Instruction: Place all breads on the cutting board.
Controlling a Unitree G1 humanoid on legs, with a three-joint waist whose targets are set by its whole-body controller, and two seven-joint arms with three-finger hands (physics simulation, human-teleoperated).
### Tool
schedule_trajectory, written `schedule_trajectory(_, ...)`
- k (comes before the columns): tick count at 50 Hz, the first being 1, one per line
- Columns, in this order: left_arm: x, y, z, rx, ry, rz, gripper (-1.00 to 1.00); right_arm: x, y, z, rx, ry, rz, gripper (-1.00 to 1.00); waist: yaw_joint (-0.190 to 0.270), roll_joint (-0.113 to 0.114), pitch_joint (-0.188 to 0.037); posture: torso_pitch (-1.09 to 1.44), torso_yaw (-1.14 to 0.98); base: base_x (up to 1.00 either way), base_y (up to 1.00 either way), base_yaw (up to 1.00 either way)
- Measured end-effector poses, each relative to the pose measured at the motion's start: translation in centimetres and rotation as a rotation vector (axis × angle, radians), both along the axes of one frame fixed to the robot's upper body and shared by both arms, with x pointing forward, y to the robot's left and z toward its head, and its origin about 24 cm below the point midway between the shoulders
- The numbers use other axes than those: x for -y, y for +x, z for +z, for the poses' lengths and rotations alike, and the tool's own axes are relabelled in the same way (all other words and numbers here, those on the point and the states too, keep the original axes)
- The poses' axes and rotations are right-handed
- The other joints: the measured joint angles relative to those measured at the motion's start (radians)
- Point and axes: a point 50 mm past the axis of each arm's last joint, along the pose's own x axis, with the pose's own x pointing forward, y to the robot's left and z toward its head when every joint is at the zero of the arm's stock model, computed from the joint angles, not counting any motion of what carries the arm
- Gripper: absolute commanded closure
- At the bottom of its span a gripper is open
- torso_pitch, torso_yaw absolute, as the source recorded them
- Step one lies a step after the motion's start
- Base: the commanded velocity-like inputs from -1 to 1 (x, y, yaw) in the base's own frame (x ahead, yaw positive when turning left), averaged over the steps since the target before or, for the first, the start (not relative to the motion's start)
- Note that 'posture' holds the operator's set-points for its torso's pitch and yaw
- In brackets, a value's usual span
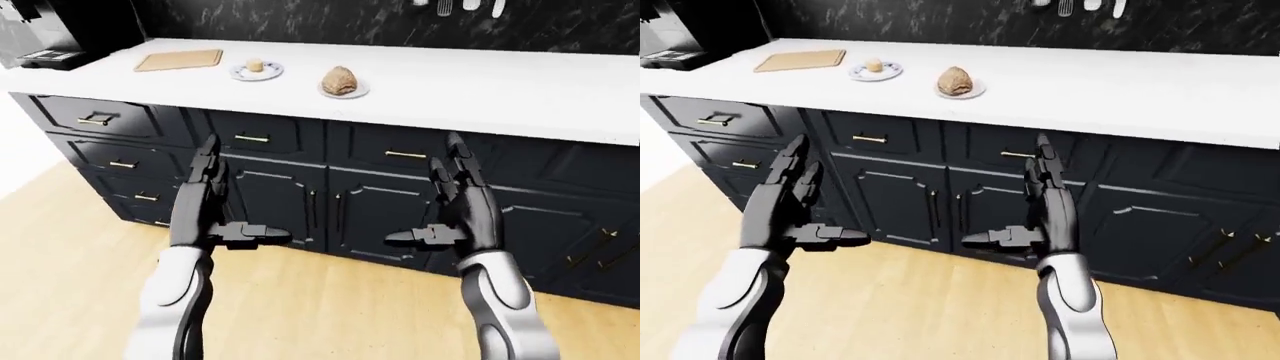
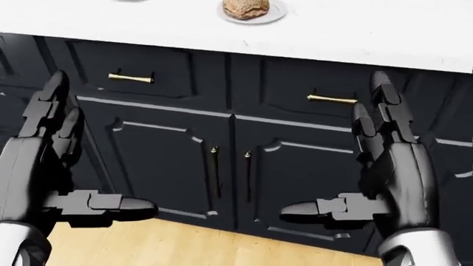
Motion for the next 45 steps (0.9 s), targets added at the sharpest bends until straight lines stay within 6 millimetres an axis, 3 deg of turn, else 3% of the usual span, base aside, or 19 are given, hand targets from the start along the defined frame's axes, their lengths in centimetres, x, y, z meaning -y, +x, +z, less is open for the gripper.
schedule_trajectory(7,0.2,0.1,1.1,0.041,-0.001,-0.013,-1.00,-0.3,-0.3,1.3,0.062,-0.006,0.013,-1.00,0.023,-0.050,-0.017,0.00,0.00,0.57,0.44,0.00)
schedule_trajectory(9,0.4,0.2,0.9,0.026,-0.006,-0.022,-1.00,0.0,-0.3,1.2,0.053,-0.009,0.002,-1.00,0.006,-0.042,0.022,0.00,0.00,0.57,0.45,0.00)
schedule_trajectory(10,0.6,0.2,0.5,0.005,-0.007,-0.033,-1.00,0.2,-0.4,0.8,0.032,-0.008,-0.011,-1.00,0.002,-0.052,0.029,0.00,0.00,0.58,0.45,0.00)
schedule_trajectory(12,0.7,0.3,0.2,-0.021,-0.006,-0.040,-1.00,0.5,-0.3,0.3,0.001,-0.008,-0.025,-1.00,-0.008,-0.072,0.007,0.00,0.00,0.57,0.45,0.00)
schedule_trajectory(14,0.8,0.4,0.6,-0.011,-0.002,-0.040,-1.00,0.5,-0.4,0.7,0.012,-0.013,-0.027,-1.00,-0.014,-0.077,-0.008,0.00,0.00,0.57,0.45,0.00)
schedule_trajectory(18,0.7,0.4,1.8,0.049,0.006,-0.041,-1.00,0.5,-0.9,2.5,0.093,-0.021,-0.027,-1.00,-0.039,-0.040,-0.014,0.00,0.00,0.57,0.46,0.00)
schedule_trajectory(21,0.7,0.1,2.5,0.070,0.013,-0.041,-1.00,0.5,-1.0,3.3,0.120,-0.019,-0.028,-1.00,-0.012,0.022,-0.026,0.00,0.00,0.57,0.54,0.00)
schedule_trajectory(22,0.4,0.1,2.3,0.056,0.015,-0.029,-1.00,0.2,-1.0,3.1,0.104,-0.011,-0.017,-1.00,0.001,0.014,-0.016,0.00,0.00,0.52,0.65,0.00)
schedule_trajectory(24,0.0,0.2,1.8,0.017,0.012,-0.003,-1.00,-0.1,-0.9,2.7,0.067,-0.009,0.004,-1.00,0.022,0.028,0.006,0.00,0.00,0.50,0.66,0.00)
schedule_trajectory(25,-0.1,0.2,1.9,0.013,0.013,0.003,-1.00,0.0,-0.9,2.8,0.062,-0.009,0.004,-1.00,0.026,0.029,0.006,0.00,0.00,0.44,0.66,0.00)
schedule_trajectory(29,0.4,-0.5,3.2,0.067,0.018,-0.016,-1.00,0.7,-1.7,4.4,0.109,-0.024,-0.033,-1.00,0.038,-0.017,0.002,0.00,0.00,0.36,0.66,0.00)
schedule_trajectory(32,0.7,-0.5,3.2,0.076,0.020,-0.036,-1.00,0.8,-2.1,5.2,0.152,-0.025,-0.040,-1.00,0.046,-0.047,0.000,0.00,0.00,0.36,0.66,0.00)
schedule_trajectory(33,0.8,-0.4,3.1,0.073,0.020,-0.043,-1.00,0.9,-2.3,5.4,0.159,-0.024,-0.042,-1.00,0.034,-0.067,0.000,0.00,0.00,0.35,0.66,0.00)
schedule_trajectory(35,1.2,-0.2,2.4,0.036,0.011,-0.058,-1.00,1.4,-2.2,4.9,0.133,-0.021,-0.057,-1.00,0.017,-0.074,0.021,0.00,0.00,0.31,0.54,0.00)
schedule_trajectory(39,1.2,0.0,1.8,-0.003,0.014,-0.058,-1.00,1.9,-2.1,4.1,0.093,-0.022,-0.077,-1.00,0.007,-0.095,-0.017,0.00,0.00,0.15,0.57,0.00)
schedule_trajectory(42,1.3,-0.2,3.1,0.060,0.023,-0.052,-1.00,2.0,-2.6,5.0,0.142,-0.021,-0.077,-1.00,0.009,-0.063,-0.018,0.00,0.00,0.02,0.21,0.00)
schedule_trajectory(45,1.3,-0.5,3.9,0.105,0.031,-0.051,-1.00,1.9,-2.9,5.4,0.173,-0.004,-0.070,-1.00,0.031,0.007,-0.006,0.00,0.00,0.00,0.00,-0.16)
